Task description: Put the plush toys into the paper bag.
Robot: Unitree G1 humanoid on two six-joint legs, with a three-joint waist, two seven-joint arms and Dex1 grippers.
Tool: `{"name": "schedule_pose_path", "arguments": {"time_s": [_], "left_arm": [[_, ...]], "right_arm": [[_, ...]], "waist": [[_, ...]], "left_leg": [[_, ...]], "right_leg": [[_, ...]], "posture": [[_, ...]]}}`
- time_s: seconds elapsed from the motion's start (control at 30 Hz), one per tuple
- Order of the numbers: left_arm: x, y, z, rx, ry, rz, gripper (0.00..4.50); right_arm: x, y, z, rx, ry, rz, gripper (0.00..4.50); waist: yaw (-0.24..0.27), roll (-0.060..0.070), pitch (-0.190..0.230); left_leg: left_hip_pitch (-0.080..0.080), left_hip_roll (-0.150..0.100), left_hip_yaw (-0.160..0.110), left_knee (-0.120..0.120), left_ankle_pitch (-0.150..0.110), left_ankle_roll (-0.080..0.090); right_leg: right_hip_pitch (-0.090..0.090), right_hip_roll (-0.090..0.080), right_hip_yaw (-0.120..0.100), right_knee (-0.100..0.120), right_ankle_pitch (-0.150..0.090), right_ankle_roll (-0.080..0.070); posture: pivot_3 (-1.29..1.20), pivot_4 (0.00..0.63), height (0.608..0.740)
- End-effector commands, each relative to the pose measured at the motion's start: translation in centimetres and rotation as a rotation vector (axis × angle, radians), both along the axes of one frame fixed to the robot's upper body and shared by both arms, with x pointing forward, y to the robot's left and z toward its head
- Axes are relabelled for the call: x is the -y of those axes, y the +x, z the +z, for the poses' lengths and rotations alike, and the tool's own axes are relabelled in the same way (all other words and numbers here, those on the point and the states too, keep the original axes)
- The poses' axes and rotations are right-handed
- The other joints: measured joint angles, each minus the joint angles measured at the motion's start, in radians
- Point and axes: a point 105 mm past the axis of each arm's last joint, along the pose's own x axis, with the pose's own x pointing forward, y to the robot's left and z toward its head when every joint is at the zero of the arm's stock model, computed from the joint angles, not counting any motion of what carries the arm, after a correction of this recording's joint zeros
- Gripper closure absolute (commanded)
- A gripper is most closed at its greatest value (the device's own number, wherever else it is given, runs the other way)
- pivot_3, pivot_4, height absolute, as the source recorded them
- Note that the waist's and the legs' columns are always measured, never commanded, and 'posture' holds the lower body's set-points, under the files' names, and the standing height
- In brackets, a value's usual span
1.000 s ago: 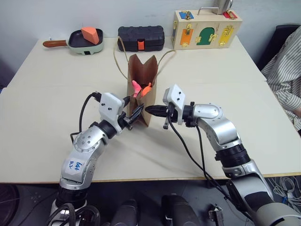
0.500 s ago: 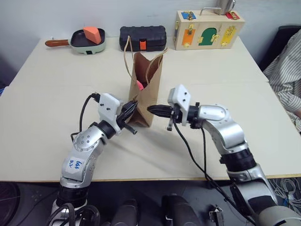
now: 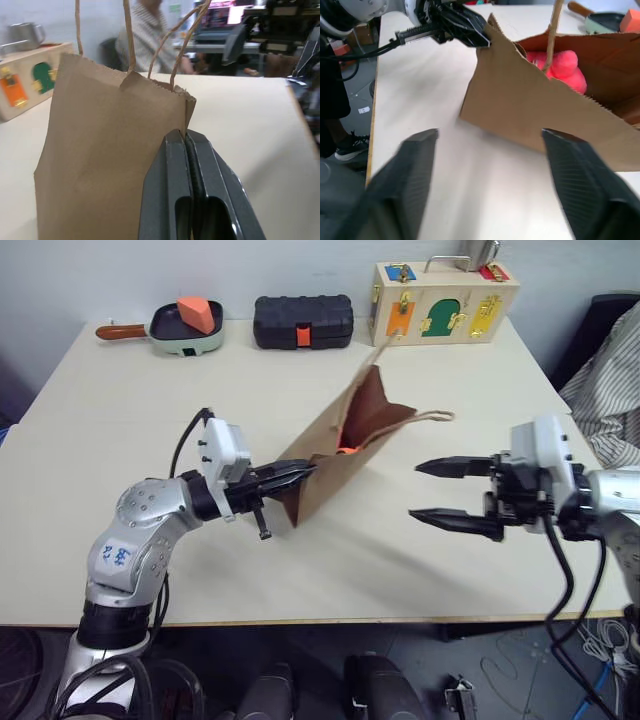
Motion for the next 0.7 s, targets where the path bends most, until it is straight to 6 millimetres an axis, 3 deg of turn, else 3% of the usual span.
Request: {"name": "schedule_pose_path", "arguments": {"time_s": [0.03, 0.27, 0.5, 0.63, 0.7], "left_arm": [[0.6, -0.3, 1.5, 0.027, -0.031, -0.114, 4.50], [1.8, 1.1, 4.1, 0.015, -0.126, -0.188, 4.50], [4.7, -1.1, 6.7, -0.008, -0.230, -0.360, 4.50], [5.0, -0.9, 4.0, -0.022, -0.153, -0.358, 4.50], [4.0, -0.1, 0.9, -0.032, -0.038, -0.315, 4.50]], "right_arm": [[0.7, -2.0, 1.2, 0.033, -0.019, 0.003, 0.01], [1.8, -3.2, 1.0, 0.032, -0.042, -0.099, 0.01], [2.7, -3.4, 0.8, 0.028, -0.053, -0.152, 0.01], [2.7, -3.7, 0.4, 0.014, -0.068, -0.153, 0.01], [2.6, -4.0, 0.3, -0.003, -0.070, -0.137, 0.01]], "waist": [[0.008, 0.000, 0.000], [0.016, -0.001, 0.001], [0.015, -0.001, 0.001], [0.014, -0.001, 0.001], [0.011, -0.001, 0.001]], "left_leg": [[0.000, 0.000, 0.000, 0.000, 0.000, 0.000], [-0.001, 0.000, 0.001, 0.003, -0.001, 0.002], [-0.001, 0.000, 0.001, 0.004, -0.001, 0.003], [0.000, 0.000, 0.002, 0.004, -0.001, 0.003], [0.000, 0.000, 0.003, 0.004, -0.001, 0.003]], "right_leg": [[0.000, 0.000, 0.000, 0.000, 0.000, 0.000], [0.000, 0.000, 0.000, 0.000, 0.001, 0.001], [0.001, 0.000, 0.001, 0.001, 0.001, 0.002], [0.001, 0.001, 0.001, 0.002, 0.001, 0.002], [0.001, 0.001, 0.002, 0.002, 0.001, 0.002]], "posture": [[0.00, 0.150, 0.740], [0.00, 0.150, 0.740], [0.00, 0.150, 0.740], [0.00, 0.150, 0.740], [0.00, 0.150, 0.740]]}}
